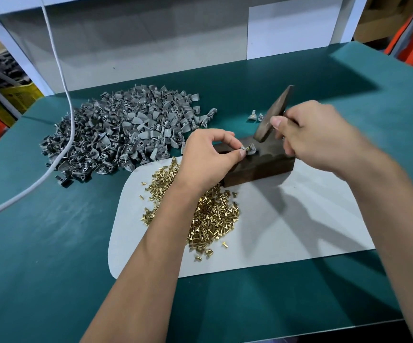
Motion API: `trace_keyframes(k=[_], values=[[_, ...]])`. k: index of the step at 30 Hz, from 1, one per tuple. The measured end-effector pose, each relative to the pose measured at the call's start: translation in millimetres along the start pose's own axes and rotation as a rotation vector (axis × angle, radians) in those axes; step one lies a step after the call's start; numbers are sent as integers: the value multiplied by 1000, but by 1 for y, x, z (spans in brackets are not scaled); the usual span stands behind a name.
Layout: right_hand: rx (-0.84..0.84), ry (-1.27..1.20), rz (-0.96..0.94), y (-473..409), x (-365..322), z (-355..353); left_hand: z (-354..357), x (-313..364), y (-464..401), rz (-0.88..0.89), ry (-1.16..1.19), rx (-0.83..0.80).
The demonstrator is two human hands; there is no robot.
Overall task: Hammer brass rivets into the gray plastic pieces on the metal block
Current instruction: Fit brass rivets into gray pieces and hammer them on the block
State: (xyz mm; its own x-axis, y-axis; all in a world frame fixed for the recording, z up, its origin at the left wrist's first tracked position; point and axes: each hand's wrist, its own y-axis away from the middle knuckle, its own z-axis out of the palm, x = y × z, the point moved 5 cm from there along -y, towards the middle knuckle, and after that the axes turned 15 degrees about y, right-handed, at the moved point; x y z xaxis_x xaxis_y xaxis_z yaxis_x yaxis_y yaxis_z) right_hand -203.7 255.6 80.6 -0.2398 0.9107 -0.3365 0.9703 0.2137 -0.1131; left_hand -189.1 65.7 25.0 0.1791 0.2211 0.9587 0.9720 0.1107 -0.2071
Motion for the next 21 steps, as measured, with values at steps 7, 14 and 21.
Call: trace_keyframes(k=[7, 14, 21], values=[[326, -17, -112, 14, -14, -20, -1, -2, -2, -31, 8, 2], [226, 168, -62, 7, -19, -12, -1, 0, 0, -39, 30, -9], [12, 287, -81, 5, -23, 2, -1, 3, 1, -23, 30, -6]])
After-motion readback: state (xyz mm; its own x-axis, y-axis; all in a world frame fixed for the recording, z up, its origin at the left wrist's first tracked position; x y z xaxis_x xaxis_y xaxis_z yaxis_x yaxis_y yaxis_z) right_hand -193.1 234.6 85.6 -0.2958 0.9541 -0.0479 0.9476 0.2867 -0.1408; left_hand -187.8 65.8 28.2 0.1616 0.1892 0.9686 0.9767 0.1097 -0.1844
